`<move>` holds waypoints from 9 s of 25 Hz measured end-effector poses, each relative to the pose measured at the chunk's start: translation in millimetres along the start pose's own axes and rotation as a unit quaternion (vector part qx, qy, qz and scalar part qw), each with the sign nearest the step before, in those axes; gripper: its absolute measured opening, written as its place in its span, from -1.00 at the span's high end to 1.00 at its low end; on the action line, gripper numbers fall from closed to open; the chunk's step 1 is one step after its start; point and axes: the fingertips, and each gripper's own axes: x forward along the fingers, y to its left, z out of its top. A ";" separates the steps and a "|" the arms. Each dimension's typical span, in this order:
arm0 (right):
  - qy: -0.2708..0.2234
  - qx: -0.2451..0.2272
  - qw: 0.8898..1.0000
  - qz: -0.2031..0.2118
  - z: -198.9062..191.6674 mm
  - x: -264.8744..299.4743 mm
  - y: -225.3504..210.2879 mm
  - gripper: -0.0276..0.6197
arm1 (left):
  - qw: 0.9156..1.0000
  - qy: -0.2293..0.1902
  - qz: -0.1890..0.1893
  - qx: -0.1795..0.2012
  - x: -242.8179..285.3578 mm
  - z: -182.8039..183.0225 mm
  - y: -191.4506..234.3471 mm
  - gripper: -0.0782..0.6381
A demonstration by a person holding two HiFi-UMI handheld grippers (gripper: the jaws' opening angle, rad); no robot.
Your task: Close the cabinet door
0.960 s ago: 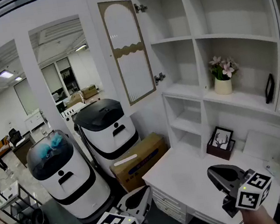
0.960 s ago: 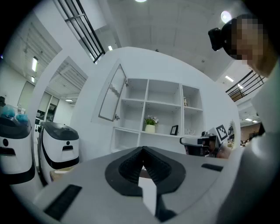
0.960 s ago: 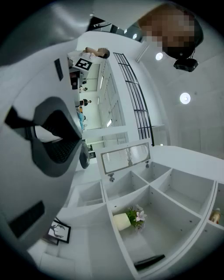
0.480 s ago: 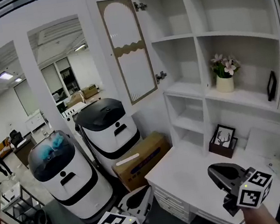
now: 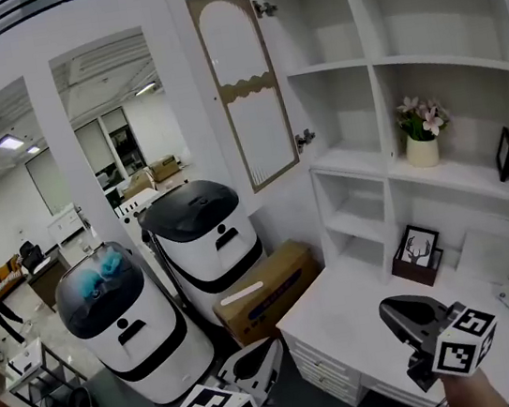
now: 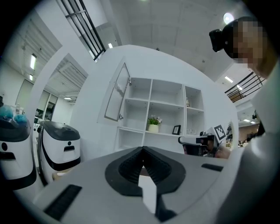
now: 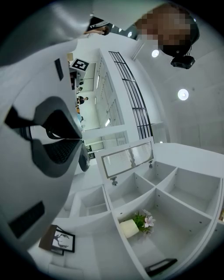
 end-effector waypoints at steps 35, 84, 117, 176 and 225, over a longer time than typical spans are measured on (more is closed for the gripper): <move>-0.010 -0.015 0.994 -0.111 -21.9 117.0 56.4 0.90 | 0.996 0.003 -0.092 -0.017 -19.5 16.7 147.6 0.76; -0.009 0.004 0.998 -0.066 15.4 96.5 -98.3 0.90 | 0.999 0.008 -0.041 -0.022 122.1 7.7 102.3 0.76; -0.013 0.027 0.999 -0.032 23.2 130.1 -176.5 0.90 | 1.000 -0.004 0.022 0.003 187.0 33.6 145.4 0.76; -0.035 0.016 0.995 -0.094 44.7 206.6 -208.5 0.90 | 0.998 -0.046 -0.009 0.036 262.6 96.2 249.7 0.55; -0.026 -0.062 0.998 -0.004 78.7 257.6 -123.4 0.49 | 0.981 -0.011 -0.180 0.066 293.2 66.9 100.8 0.43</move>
